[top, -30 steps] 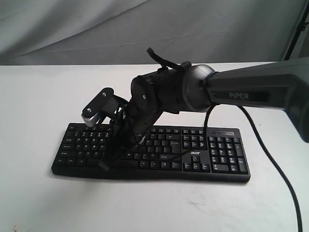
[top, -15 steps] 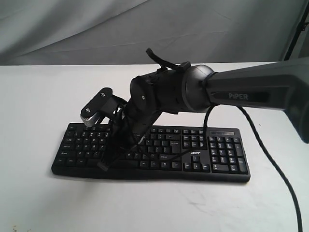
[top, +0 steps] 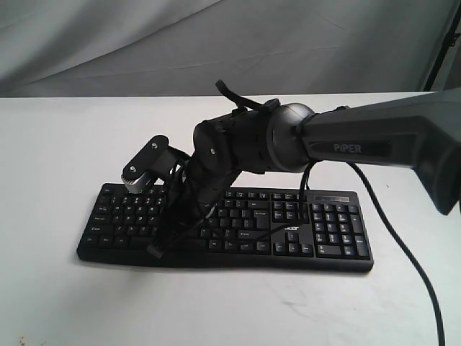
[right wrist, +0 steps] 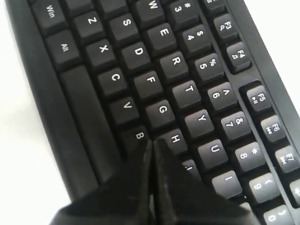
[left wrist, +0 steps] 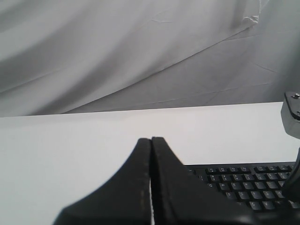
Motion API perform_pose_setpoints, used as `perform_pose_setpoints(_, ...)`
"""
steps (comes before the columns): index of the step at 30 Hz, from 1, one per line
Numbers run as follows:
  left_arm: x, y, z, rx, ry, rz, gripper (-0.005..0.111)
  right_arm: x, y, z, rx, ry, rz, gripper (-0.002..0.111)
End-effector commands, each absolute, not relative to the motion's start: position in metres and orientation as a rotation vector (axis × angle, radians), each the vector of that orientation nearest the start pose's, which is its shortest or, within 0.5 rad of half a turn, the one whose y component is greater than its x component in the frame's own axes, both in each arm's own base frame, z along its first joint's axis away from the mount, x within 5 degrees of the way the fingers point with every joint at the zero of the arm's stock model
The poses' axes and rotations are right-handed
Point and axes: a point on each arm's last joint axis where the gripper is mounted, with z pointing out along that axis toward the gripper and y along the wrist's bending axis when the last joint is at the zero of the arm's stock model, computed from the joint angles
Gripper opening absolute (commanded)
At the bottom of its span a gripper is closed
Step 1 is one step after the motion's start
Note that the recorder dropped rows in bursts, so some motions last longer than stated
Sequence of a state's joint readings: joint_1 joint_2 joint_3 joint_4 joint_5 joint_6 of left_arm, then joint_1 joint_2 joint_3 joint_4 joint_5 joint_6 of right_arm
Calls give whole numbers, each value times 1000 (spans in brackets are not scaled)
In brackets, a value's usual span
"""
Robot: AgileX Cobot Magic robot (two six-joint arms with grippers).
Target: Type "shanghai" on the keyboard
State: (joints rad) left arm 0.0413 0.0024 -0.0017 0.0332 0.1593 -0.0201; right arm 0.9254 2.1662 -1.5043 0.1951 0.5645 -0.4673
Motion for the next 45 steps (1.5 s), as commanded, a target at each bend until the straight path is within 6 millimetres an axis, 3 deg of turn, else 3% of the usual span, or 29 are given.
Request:
perform_pose_setpoints(1,56,2,199,-24,1637,39,0,268,362,136,-1582,2223,296,0)
perform_pose_setpoints(17,56,2,199,-24,1637,39,0,268,362,124,-1594,2257,294,0)
perform_pose_setpoints(23,56,2,199,-24,1637,39,0,269,363,144,-1575,2210,303,0)
perform_pose_setpoints(29,56,2,199,-24,1637,39,0,280,378,159,-1569,2146,314,0)
perform_pose_setpoints(34,56,2,199,-24,1637,39,0,287,388,151,-1604,2161,309,0)
perform_pose_setpoints(45,56,2,199,-24,1637,39,0,286,388,144,-1616,2183,308,0)
